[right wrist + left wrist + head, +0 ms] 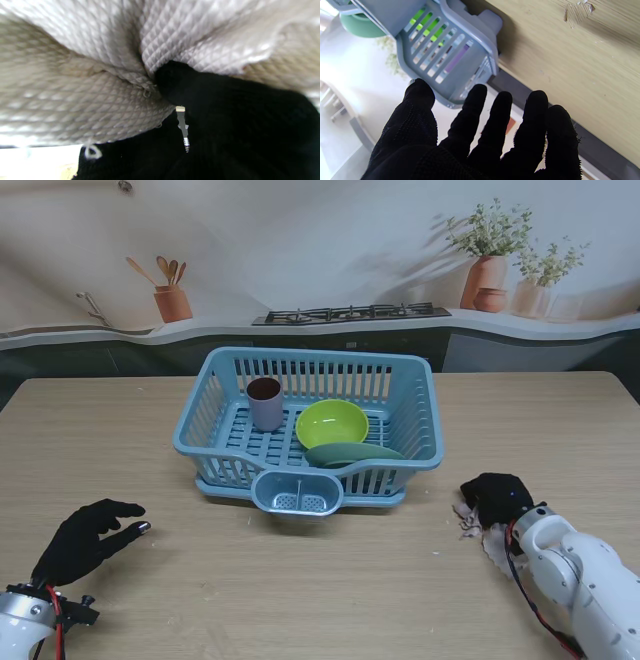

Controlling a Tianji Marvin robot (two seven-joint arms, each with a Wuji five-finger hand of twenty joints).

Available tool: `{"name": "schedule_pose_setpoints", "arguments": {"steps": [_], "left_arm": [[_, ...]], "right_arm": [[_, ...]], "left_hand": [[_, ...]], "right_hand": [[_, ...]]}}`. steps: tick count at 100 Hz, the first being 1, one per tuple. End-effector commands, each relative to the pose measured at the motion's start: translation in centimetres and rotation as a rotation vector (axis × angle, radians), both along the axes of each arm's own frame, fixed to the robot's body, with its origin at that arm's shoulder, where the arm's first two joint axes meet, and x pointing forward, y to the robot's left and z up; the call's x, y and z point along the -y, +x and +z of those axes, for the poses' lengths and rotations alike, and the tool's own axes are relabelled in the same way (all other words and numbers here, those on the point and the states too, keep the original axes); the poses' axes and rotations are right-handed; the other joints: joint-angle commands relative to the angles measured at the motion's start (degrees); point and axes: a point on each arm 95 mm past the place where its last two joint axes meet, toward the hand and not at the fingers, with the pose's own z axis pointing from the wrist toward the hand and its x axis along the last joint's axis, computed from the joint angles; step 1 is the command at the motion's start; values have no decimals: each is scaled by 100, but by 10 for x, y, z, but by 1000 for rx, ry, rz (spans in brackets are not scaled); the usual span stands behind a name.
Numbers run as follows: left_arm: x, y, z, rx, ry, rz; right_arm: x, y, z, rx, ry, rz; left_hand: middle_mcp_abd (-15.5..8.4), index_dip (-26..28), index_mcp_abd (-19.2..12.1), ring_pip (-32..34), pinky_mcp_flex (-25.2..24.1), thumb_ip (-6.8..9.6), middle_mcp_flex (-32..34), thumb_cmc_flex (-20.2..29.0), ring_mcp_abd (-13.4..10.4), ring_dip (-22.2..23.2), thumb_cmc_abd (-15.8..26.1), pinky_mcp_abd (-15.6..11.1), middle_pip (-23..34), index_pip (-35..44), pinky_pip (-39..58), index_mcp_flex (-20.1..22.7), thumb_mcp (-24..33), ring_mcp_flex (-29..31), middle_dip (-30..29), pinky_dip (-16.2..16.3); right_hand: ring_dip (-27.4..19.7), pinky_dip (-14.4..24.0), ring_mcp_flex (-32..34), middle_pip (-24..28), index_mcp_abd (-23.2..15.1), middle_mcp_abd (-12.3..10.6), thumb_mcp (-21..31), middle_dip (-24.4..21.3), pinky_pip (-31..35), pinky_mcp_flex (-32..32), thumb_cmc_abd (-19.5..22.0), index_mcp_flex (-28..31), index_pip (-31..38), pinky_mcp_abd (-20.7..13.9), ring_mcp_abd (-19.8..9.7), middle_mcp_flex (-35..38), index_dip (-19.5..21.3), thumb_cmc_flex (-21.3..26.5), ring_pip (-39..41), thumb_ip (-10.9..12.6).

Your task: Clear dishes and wipe the table

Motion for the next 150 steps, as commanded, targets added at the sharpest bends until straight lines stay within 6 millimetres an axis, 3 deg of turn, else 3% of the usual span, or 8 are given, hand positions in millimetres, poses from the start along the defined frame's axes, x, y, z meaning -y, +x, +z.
{"name": "schedule_pose_setpoints", "arguments": {"steps": [1, 24, 43, 58, 91, 112, 128, 150], "left_arm": [[2, 0, -1, -10, -2, -3], [1, -3, -1, 8, -1, 2], [0, -3, -1, 13, 7, 6], [0, -3, -1, 7, 2, 1], [-1, -4, -1, 8, 3, -4], [-1, -5, -1, 18, -1, -2], [-1, -5, -1, 14, -2, -7], [-1, -4, -2, 7, -2, -3]], "right_arm": [[-2, -2, -17, -69, -19, 3], [-18, 33, -18, -49, -54, -5], [-20, 38, -18, -54, -62, -10], [-14, 21, -20, -68, -36, -11], [14, -49, -13, -123, 12, 26], [28, -73, -7, -126, -1, 38], [17, -78, -5, -137, 28, 68], [-18, -76, -3, -234, 107, 130]], "left_hand": [[103, -1, 25, -10, -91, 166, -100, 170, 152, -5, 288, -82, -41, -66, -154, 137, -157, -116, -94, -104], [95, -1, 21, -9, -93, 167, -96, 177, 155, -6, 294, -82, -40, -64, -155, 144, -176, -109, -94, -105], [100, -2, 22, -7, -87, 168, -95, 181, 144, -5, 303, -87, -40, -66, -148, 139, -194, -111, -94, -102], [108, -2, 24, -10, -91, 170, -102, 189, 155, -6, 304, -88, -43, -66, -150, 138, -206, -116, -95, -103], [108, -2, 24, -13, -98, 173, -100, 200, 144, -7, 307, -90, -44, -67, -155, 135, -226, -116, -95, -106], [106, 1, 21, -13, -90, 175, -97, 206, 153, -7, 303, -92, -45, -61, -150, 146, -238, -113, -96, -105], [98, 0, 24, -12, -91, 175, -94, 205, 161, -6, 310, -92, -42, -62, -149, 145, -248, -109, -95, -104], [111, 0, 21, -14, -91, 176, -95, 208, 160, -7, 309, -90, -45, -63, -150, 143, -259, -113, -96, -105]], "right_hand": [[-67, -61, 137, -545, 128, -201, -1, -401, 16, 18, 199, 137, -590, -271, 148, 111, -351, 172, 165, -143], [-77, -77, 148, -534, 106, -217, -9, -412, 5, 29, 201, 133, -573, -302, 131, 113, -363, 170, 168, -141], [-79, -82, 150, -531, 111, -216, -10, -415, 7, 36, 201, 135, -567, -286, 132, 117, -369, 171, 169, -140], [-79, -80, 147, -537, 118, -191, -2, -417, 13, 28, 191, 143, -567, -260, 146, 116, -375, 173, 169, -139], [-70, -76, 146, -543, 138, -188, 9, -405, 20, 11, 179, 157, -573, -243, 158, 128, -377, 174, 172, -141], [-68, -75, 145, -556, 139, -186, 19, -395, 10, -10, 168, 170, -584, -227, 163, 133, -374, 176, 166, -140], [-61, -74, 148, -560, 131, -191, 16, -385, 8, -9, 174, 171, -592, -231, 159, 130, -365, 174, 166, -143], [-58, -72, 145, -566, 132, -184, 18, -380, 6, -13, 173, 172, -597, -229, 160, 131, -359, 177, 163, -141]]}}
